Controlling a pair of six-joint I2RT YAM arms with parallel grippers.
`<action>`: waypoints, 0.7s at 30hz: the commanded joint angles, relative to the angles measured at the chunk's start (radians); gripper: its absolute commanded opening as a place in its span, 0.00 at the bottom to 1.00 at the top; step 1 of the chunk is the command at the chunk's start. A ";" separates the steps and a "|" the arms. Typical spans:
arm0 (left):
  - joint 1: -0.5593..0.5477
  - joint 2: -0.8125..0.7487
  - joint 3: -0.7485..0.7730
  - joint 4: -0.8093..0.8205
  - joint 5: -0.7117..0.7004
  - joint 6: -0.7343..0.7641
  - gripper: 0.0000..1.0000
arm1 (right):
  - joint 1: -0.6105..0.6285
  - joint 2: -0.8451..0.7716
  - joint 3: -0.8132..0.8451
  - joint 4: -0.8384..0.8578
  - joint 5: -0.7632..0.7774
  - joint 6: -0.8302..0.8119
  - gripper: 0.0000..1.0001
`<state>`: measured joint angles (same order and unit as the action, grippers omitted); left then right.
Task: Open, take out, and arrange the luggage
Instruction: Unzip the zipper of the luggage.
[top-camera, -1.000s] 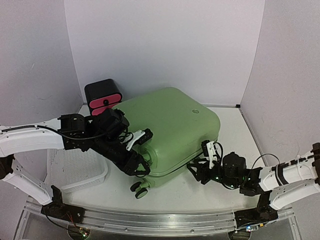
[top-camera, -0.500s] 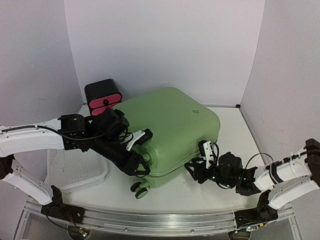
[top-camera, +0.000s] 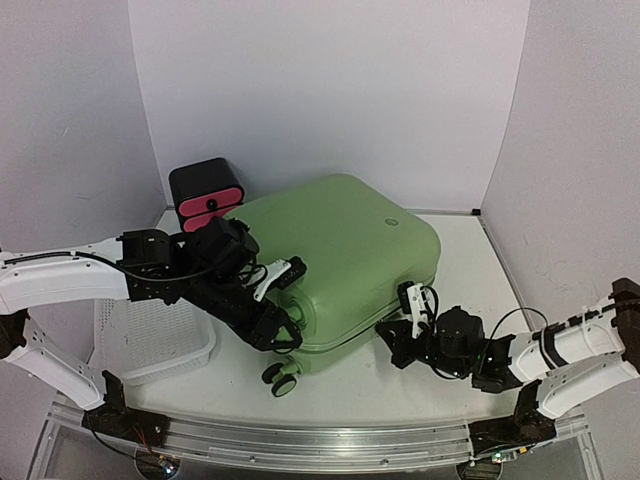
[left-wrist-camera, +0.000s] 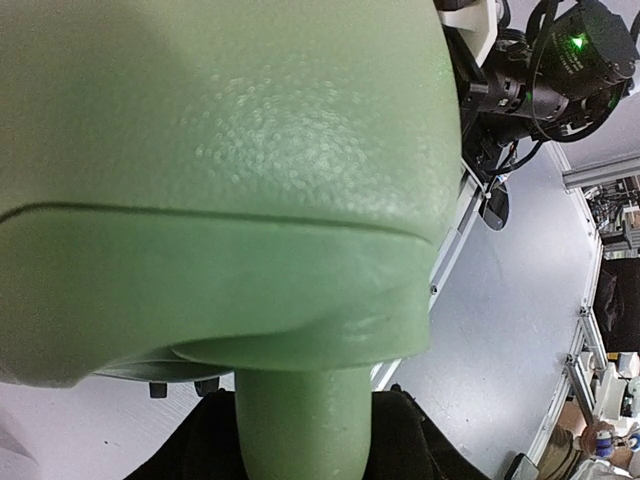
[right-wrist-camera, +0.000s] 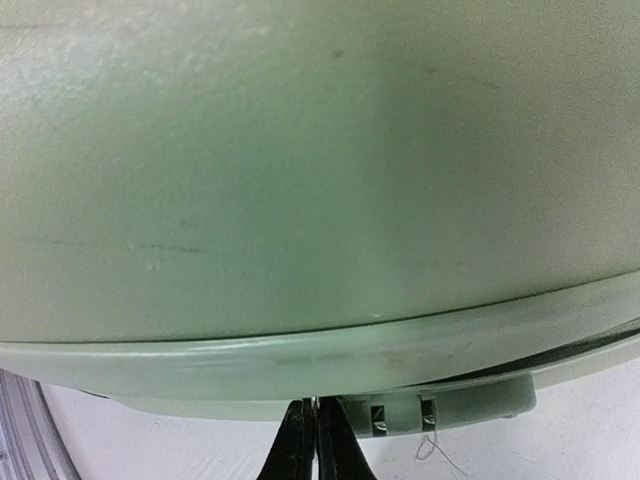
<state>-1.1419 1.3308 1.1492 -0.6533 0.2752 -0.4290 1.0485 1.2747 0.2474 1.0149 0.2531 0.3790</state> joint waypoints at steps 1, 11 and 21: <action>-0.027 -0.048 0.044 0.263 0.074 0.025 0.00 | -0.010 -0.088 -0.001 -0.028 0.153 0.056 0.00; -0.026 -0.060 0.034 0.263 0.067 0.020 0.00 | -0.040 -0.178 -0.007 -0.147 0.259 0.077 0.00; -0.028 -0.100 0.008 0.263 0.064 0.011 0.00 | -0.286 -0.217 -0.017 -0.196 0.163 0.183 0.00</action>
<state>-1.1542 1.3304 1.1339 -0.5915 0.2756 -0.4549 0.8608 1.0916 0.2264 0.7918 0.3336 0.4870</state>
